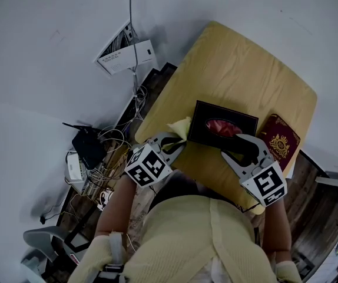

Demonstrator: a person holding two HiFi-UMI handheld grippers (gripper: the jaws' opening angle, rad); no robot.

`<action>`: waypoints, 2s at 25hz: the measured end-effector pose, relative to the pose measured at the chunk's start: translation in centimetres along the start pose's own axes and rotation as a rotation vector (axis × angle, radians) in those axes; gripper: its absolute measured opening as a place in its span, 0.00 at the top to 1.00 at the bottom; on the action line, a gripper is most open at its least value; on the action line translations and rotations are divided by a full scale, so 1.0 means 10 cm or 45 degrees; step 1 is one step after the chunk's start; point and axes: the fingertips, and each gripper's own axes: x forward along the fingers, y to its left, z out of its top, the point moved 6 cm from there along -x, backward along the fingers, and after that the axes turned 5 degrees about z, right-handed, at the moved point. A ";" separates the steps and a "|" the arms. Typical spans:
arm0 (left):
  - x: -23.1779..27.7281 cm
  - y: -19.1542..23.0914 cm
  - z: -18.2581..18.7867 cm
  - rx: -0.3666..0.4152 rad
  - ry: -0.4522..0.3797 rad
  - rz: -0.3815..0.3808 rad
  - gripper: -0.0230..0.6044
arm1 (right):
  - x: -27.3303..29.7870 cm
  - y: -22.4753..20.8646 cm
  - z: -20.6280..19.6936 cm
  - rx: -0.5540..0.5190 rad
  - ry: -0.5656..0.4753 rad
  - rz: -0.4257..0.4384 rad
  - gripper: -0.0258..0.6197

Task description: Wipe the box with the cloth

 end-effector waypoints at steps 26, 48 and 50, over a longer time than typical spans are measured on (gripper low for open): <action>-0.25 0.50 0.17 0.021 -0.006 0.250 0.92 | -0.36 -0.05 -0.44 0.283 0.066 -0.353 0.62; 0.61 1.12 0.88 0.314 -0.043 0.209 0.92 | -0.27 0.13 -0.69 0.490 0.219 -0.499 0.61; 0.62 1.12 0.88 0.327 -0.047 0.193 0.92 | -0.27 0.10 -0.69 0.492 0.221 -0.511 0.61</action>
